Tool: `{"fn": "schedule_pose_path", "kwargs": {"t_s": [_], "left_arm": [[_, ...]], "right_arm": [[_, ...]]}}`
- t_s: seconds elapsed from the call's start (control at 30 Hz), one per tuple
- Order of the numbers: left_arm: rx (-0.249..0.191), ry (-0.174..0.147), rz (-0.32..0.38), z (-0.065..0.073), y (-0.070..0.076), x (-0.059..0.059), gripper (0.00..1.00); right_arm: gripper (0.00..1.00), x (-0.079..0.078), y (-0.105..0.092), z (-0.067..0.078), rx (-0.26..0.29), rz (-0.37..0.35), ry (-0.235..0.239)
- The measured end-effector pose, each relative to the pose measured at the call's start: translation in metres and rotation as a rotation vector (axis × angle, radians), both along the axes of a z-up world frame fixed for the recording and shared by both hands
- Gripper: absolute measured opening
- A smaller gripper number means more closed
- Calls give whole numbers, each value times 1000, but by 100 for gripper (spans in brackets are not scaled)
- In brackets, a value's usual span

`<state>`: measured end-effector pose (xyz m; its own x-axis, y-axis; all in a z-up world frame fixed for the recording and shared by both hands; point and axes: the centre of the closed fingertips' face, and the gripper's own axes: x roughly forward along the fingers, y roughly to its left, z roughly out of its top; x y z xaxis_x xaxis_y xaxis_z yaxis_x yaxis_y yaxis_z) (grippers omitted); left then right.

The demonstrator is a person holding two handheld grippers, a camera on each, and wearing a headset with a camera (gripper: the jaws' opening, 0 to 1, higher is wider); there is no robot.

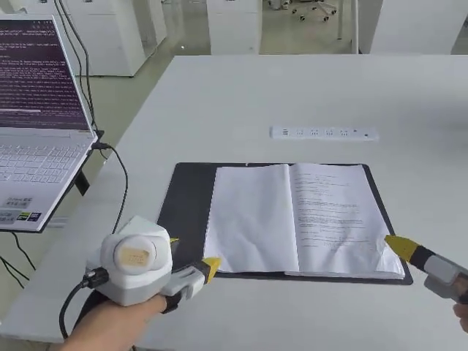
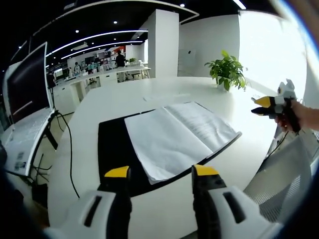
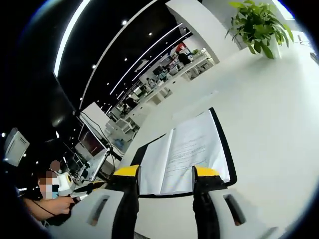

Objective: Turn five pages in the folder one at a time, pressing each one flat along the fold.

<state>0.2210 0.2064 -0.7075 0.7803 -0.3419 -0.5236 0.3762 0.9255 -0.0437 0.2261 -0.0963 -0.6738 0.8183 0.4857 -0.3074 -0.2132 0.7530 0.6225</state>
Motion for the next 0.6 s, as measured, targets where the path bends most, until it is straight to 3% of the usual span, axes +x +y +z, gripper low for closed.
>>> {"fn": "schedule_pose_path", "kwargs": {"t_s": [0.23,0.4,0.6], "left_arm": [[-7,28,16,11,3,-11,63],[-7,16,25,20,9,-16,66],[-1,-16,29,32,17,-17,68]], "right_arm": [[56,-8,-14,8,-100,-24,-40],[63,-13,-20,16,-188,-24,-79],[67,-15,-24,21,-229,-41,-105]]}}
